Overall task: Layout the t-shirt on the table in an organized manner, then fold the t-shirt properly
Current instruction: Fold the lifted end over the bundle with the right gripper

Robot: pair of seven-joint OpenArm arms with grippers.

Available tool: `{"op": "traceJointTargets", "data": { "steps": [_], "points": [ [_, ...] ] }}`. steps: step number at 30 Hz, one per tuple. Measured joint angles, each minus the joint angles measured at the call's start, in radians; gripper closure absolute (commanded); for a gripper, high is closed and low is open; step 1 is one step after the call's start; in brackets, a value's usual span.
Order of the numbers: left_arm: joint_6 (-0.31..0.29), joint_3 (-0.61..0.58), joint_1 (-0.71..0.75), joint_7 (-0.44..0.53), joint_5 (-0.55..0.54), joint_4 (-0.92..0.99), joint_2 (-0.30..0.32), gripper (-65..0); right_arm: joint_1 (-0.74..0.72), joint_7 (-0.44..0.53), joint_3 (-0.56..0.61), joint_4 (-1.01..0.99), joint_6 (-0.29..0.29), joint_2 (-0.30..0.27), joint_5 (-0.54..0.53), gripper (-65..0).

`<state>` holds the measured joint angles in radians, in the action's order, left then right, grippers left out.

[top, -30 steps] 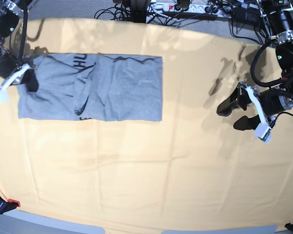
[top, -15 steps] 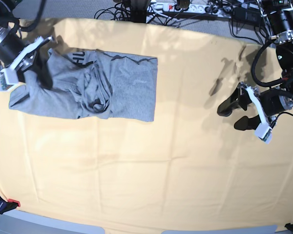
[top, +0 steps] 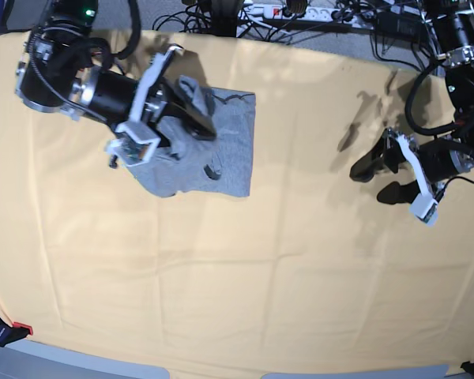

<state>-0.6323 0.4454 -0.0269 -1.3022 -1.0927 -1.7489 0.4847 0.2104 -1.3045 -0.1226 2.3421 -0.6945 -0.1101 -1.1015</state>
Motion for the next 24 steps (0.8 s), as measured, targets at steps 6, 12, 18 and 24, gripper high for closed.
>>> {"op": "traceJointTargets", "data": {
  "steps": [6,12,18,24],
  "points": [
    [0.0,0.0,0.0,0.003,0.0,0.0,0.0,-49.2,-0.093,0.118,0.2,-0.087,0.001,-0.001,0.189,0.0],
    [0.0,0.0,0.002,0.0,0.0,0.0,0.0,-49.2,-0.191,0.112,0.396,-0.22,0.002,-0.005,0.207,0.0],
    [0.0,0.0,0.002,0.001,0.008,0.0,0.0,-49.2,-0.265,0.188,0.519,-0.306,0.001,-0.004,0.396,-43.5],
    [-0.001,0.0,0.002,0.0,0.028,0.0,0.0,-49.2,-0.316,0.108,0.545,-0.27,0.001,-0.006,0.44,-44.1]
  ]
}}
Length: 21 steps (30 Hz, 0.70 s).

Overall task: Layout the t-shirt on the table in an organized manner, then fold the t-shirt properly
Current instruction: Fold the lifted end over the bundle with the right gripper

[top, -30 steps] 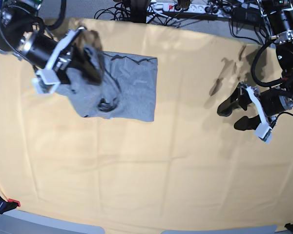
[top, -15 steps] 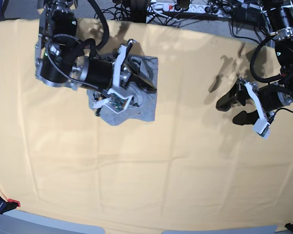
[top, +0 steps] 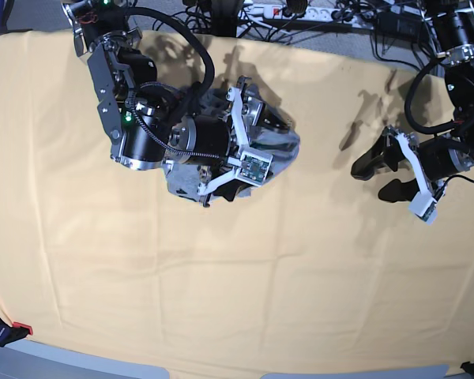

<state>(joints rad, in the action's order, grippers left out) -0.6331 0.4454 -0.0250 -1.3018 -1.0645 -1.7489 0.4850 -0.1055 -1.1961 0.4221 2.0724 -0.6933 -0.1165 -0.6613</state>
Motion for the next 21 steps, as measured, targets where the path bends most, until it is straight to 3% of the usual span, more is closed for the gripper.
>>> {"op": "traceJointTargets", "data": {
  "steps": [8,14,21],
  "points": [
    [-0.003,0.0,0.0,0.0,0.052,0.0,0.0,-49.2,0.015,-0.002,-0.124,0.114,-0.003,-0.019,0.0,-43.3],
    [-0.003,0.0,0.0,0.005,0.052,0.0,0.0,-49.2,0.081,0.003,-0.254,0.114,-0.003,-0.078,0.0,-43.2],
    [-0.003,0.0,0.0,0.022,0.052,0.0,0.0,-49.2,0.13,0.061,-0.246,-0.005,-0.003,-0.079,0.031,-43.2]
  ]
}}
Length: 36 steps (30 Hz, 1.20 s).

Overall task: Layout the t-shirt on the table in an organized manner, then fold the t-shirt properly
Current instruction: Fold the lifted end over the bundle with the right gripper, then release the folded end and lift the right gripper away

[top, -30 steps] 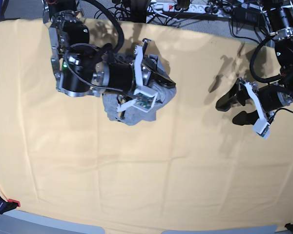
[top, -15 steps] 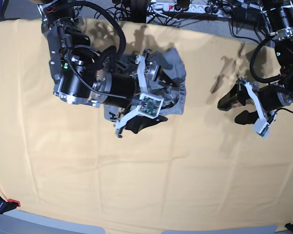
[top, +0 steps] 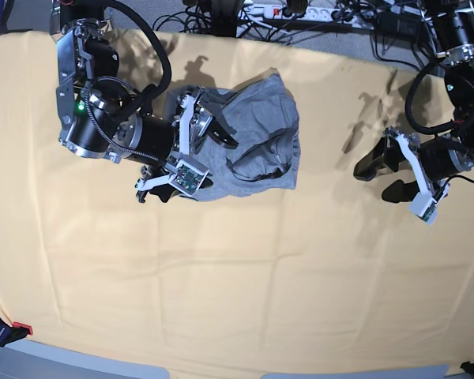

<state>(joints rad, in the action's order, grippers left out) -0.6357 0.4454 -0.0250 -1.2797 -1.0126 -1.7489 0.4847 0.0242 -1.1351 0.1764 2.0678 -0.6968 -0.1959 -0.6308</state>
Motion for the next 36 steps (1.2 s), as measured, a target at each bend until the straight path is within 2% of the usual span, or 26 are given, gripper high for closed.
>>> {"op": "traceJointTargets", "data": {
  "steps": [3,4,5,8,9,11,16,18,25,26,29,30,32,36],
  "points": [
    [0.0,0.0,0.0,0.0,0.0,0.0,0.0,-49.2,-0.005,0.088,-0.001,-0.031,0.007,-0.001,0.101,-41.9],
    [0.0,0.0,0.0,0.001,0.0,0.0,0.0,-49.2,-0.005,0.119,-0.001,-0.035,0.023,-0.001,0.112,-37.3],
    [0.0,0.0,0.0,0.001,0.0,0.0,0.0,-49.2,-0.005,0.142,-0.001,-0.037,0.027,0.0,0.122,-29.8],
    [0.0,0.0,0.0,0.0,0.002,0.0,0.0,-49.2,-0.004,0.152,-0.001,-0.039,0.027,0.004,0.114,-2.1],
    [0.0,0.0,0.0,0.001,0.002,0.0,0.0,-49.2,-0.005,0.151,0.0,-0.039,0.027,0.011,0.103,0.0],
    [0.0,0.0,0.0,0.001,0.002,0.0,0.0,-49.2,-0.005,0.153,0.006,-0.039,0.003,0.031,0.084,0.0],
    [0.0,0.0,0.0,0.0,0.002,0.0,0.0,-49.2,-0.021,0.151,0.018,-0.04,0.003,0.134,0.018,0.0],
    [0.0,0.0,0.0,0.001,0.002,0.0,0.0,-49.2,-0.039,0.153,0.018,-0.04,0.004,0.171,0.022,0.0],
    [0.0,0.0,0.0,0.001,0.001,0.0,0.0,-49.2,-0.077,0.16,0.016,-0.079,0.004,0.248,0.03,0.0],
    [0.0,0.0,0.0,0.001,0.002,0.0,0.0,-49.2,-0.082,0.163,0.016,-0.097,0.004,0.254,0.028,-6.8],
    [0.0,0.0,0.0,0.0,0.003,0.0,0.0,-49.2,-0.117,0.168,0.016,-0.164,0.003,0.257,0.029,-36.7],
    [0.0,0.0,0.0,0.001,0.002,0.0,0.0,-49.2,-0.128,0.164,0.016,-0.178,0.004,0.254,0.03,-42.3],
    [0.0,0.0,0.0,0.0,0.0,0.0,0.005,-49.2,-0.143,0.124,0.016,-0.18,0.004,0.238,0.005,-43.9],
    [0.0,0.0,-0.006,0.005,0.002,0.0,0.028,-49.2,-0.177,-0.06,-0.004,-0.111,0.005,0.209,-0.121,-43.6]
  ]
}}
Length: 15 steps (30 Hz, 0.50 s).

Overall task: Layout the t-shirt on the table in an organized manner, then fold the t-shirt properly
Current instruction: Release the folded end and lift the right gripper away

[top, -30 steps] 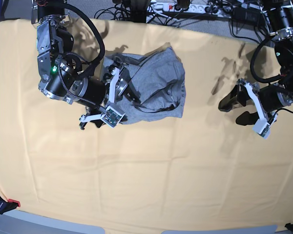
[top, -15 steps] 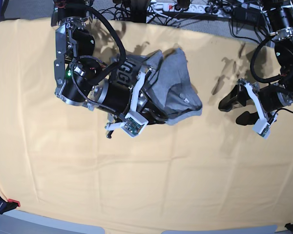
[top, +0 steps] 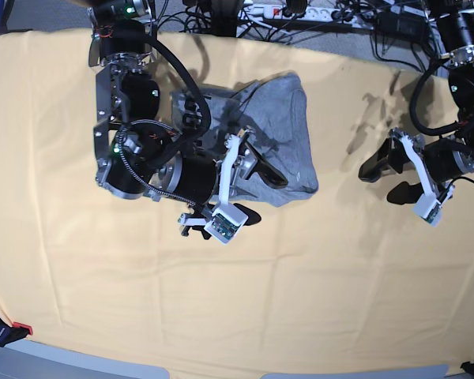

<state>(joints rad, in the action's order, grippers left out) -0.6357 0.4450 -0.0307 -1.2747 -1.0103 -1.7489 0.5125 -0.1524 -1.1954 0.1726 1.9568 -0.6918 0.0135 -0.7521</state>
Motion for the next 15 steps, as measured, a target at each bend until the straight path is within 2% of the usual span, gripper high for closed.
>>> {"op": "traceJointTargets", "data": {
  "steps": [3,7,8,9,10,11,12,13,15],
  "points": [
    [0.0,0.0,0.003,0.0,0.001,0.0,-0.002,-49.2,-0.012,-0.048,-0.026,0.065,-0.005,-0.028,-0.08,-43.6],
    [0.004,0.0,0.0,0.026,0.03,0.022,-0.003,-49.2,0.008,-0.074,-0.047,0.061,-0.005,-0.091,-0.031,-43.4],
    [0.02,0.0,0.002,0.025,0.031,0.025,-0.003,-49.2,0.008,-0.072,-0.048,0.06,-0.005,-0.107,-0.023,-42.4],
    [0.027,0.0,0.003,0.017,0.011,0.026,-0.003,-49.2,0.006,-0.048,-0.047,0.06,-0.005,-0.122,0.002,-39.2],
    [0.023,0.0,0.003,-0.002,-0.027,0.027,-0.003,-49.1,0.004,-0.013,-0.047,0.06,-0.005,-0.139,0.031,-32.9],
    [-0.003,-0.003,0.003,-0.024,-0.076,0.027,-0.003,-46.9,0.004,0.027,-0.047,0.058,-0.005,-0.159,0.068,-23.6],
    [-0.026,-0.009,0.003,-0.042,-0.127,0.027,-0.002,-41.0,0.005,0.056,-0.047,0.056,-0.005,-0.177,0.107,-12.5],
    [-0.03,-0.014,0.003,-0.065,-0.18,0.027,-0.003,-30.6,0.005,0.081,-0.047,0.049,-0.005,-0.192,0.142,-1.4],
    [-0.053,-0.032,0.003,-0.12,-0.263,0.027,-0.003,-2.9,0.003,0.135,-0.047,0.022,-0.005,-0.213,0.183,0.0]
  ]
}}
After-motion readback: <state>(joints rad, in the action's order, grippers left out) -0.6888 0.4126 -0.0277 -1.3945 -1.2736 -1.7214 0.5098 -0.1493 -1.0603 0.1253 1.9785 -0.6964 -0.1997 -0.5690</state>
